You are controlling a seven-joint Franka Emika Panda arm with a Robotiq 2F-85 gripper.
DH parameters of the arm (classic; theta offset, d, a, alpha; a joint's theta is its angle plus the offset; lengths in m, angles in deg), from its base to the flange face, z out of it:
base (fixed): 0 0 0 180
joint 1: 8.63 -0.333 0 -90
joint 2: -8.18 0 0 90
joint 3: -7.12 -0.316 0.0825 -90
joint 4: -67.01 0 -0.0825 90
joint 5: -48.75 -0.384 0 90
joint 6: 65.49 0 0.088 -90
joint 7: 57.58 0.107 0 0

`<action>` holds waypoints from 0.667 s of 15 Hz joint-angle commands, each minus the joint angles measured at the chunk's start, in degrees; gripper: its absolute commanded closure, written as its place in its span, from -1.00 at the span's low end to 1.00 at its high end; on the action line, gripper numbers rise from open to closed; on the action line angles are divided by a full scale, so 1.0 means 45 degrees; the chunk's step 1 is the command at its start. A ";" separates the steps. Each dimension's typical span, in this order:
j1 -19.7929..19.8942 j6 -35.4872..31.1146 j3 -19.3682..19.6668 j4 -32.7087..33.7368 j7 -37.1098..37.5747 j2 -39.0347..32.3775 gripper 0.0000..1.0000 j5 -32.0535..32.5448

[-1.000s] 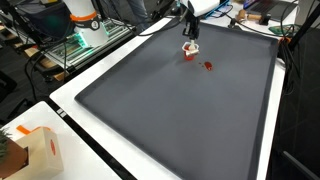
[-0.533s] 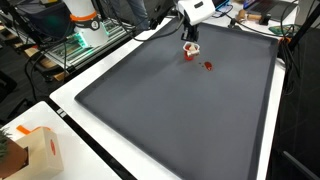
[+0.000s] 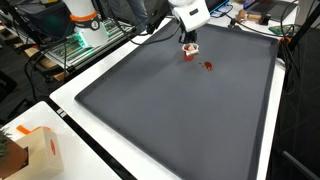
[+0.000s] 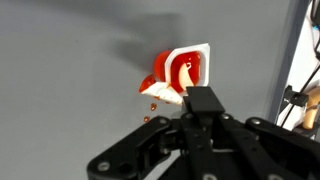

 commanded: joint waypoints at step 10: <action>0.0647 0.1109 0.0276 -0.0002 -0.1441 -0.0457 0.94 -0.2005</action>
